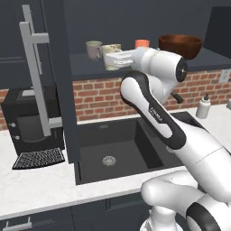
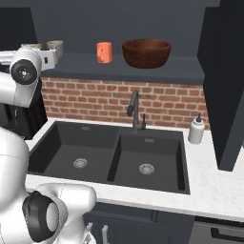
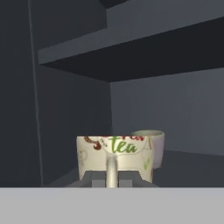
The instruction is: Gather all objects into one cabinet and sort the glasses and bowls to opposite sides.
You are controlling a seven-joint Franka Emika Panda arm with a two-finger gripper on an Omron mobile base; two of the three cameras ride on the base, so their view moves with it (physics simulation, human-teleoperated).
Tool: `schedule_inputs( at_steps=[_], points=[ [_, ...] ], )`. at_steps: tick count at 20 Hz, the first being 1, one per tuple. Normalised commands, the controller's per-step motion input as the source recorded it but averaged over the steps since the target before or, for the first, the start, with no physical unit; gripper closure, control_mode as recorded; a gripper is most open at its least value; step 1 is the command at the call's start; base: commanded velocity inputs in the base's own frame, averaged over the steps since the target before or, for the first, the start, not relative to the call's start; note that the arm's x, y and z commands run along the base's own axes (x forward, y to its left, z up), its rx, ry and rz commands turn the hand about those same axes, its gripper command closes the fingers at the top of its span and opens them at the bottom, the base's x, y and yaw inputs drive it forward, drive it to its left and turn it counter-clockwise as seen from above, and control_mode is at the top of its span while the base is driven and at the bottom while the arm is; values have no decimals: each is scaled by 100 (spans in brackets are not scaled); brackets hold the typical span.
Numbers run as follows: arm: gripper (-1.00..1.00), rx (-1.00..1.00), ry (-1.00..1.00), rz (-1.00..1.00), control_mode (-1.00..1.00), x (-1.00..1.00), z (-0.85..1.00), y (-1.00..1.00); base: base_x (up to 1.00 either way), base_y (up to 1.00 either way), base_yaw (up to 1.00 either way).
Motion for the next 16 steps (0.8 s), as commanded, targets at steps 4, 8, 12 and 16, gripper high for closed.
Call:
schedule_inputs(
  at_steps=[4,8,12,16],
  points=[
    [100,-1,6,-3,-100,56,0,44,0,0,0],
    [100,0,1,-3,-100,40,0,18,0,0,0],
    [100,0,0,0,-100,28,-5,1,0,0,0],
    [100,0,3,0,-100,18,-15,2,0,0,0]
  ],
)
